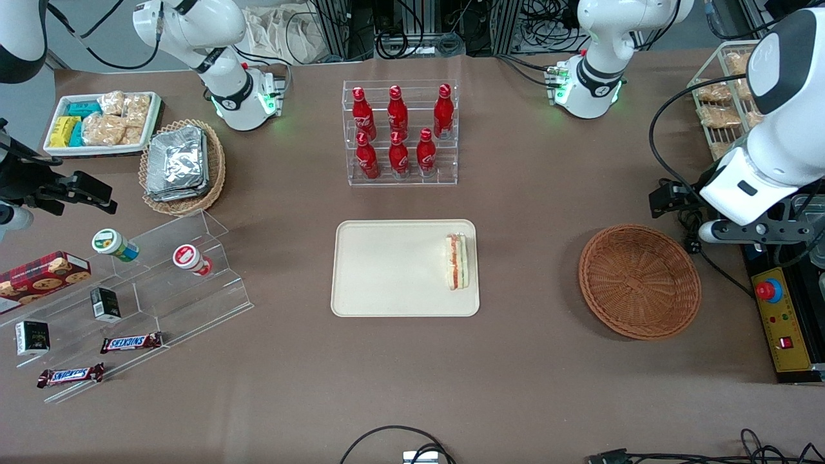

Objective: Place sandwich from basket to tray

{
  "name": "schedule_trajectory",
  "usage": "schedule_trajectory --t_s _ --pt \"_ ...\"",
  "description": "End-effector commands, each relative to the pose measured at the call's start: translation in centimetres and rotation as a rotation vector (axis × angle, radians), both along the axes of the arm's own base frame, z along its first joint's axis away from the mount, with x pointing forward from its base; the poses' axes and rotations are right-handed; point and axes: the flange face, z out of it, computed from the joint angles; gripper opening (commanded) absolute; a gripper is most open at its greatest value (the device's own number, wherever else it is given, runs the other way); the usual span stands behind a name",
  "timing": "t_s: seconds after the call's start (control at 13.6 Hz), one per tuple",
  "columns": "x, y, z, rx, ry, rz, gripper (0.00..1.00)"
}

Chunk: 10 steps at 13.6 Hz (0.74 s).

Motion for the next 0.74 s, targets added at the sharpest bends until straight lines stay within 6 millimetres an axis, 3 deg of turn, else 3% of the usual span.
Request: schedule_trajectory --t_s 0.0,0.66 --pt "-0.4 -0.5 -0.6 0.008 0.014 0.037 1.00" --pt "-0.5 -2.2 -0.5 -0.008 0.011 0.017 1.00"
